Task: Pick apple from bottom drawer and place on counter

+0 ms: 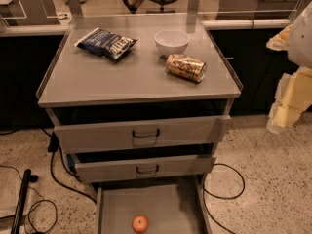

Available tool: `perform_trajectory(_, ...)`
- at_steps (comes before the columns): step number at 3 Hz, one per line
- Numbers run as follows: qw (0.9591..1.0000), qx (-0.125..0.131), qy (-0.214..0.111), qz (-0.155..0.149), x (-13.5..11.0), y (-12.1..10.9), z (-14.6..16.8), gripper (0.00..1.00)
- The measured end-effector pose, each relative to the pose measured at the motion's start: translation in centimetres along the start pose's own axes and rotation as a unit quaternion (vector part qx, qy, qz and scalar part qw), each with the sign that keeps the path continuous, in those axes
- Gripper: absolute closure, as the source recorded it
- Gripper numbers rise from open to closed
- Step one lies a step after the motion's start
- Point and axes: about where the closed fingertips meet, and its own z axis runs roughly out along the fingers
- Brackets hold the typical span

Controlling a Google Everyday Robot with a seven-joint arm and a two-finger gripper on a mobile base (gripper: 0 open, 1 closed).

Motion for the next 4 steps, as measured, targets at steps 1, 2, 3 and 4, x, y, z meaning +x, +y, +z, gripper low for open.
perform_trajectory(1, 1.0000, -0.001, -0.005, -0.002, -0.2, 0.2, 0.3, 0.00)
perform_trajectory(2, 0.9990, -0.025, -0.036, -0.010, -0.9, 2.2, 2.8, 0.00)
perform_trajectory(3, 0.9972, -0.050, -0.052, -0.018, -1.6, 4.9, 5.7, 0.00)
perform_trajectory(4, 0.9955, -0.053, -0.077, -0.017, -1.4, 7.9, 9.0, 0.00)
